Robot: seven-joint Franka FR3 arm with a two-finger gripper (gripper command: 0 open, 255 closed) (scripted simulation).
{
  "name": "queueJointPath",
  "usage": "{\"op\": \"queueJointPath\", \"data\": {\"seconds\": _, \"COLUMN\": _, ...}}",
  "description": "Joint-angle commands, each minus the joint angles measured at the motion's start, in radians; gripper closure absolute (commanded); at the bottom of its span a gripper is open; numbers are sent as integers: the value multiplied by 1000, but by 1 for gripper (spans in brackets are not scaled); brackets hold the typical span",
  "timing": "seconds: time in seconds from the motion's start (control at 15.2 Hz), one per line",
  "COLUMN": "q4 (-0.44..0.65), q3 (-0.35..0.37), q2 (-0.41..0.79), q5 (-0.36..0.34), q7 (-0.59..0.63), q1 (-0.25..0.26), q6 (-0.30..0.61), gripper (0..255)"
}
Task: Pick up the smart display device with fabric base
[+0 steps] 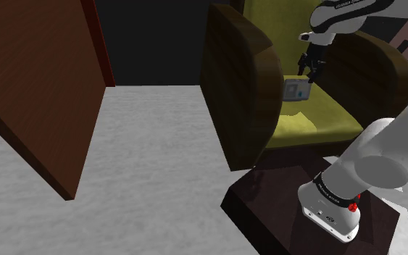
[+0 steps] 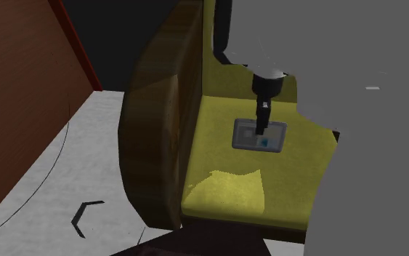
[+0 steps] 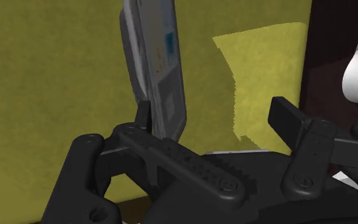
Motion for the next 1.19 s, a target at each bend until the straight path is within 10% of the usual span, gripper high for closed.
{"op": "queueJointPath", "data": {"seconds": 0.0, "q4": 69, "q3": -34, "q2": 108, "q5": 64, "q7": -135, "q1": 4, "q6": 19, "gripper": 0}}
{"op": "queueJointPath", "data": {"seconds": 0.73, "q4": 53, "q3": -32, "q2": 230, "q5": 150, "q7": -233, "q1": -22, "q6": 126, "gripper": 0}}
{"op": "queueJointPath", "data": {"seconds": 0.79, "q4": 53, "q3": -32, "q2": 234, "q5": 152, "q7": -237, "q1": -24, "q6": 129, "gripper": 255}}
{"op": "queueJointPath", "data": {"seconds": 1.12, "q4": 55, "q3": -32, "q2": 237, "q5": 155, "q7": -238, "q1": -24, "q6": 130, "gripper": 255}}
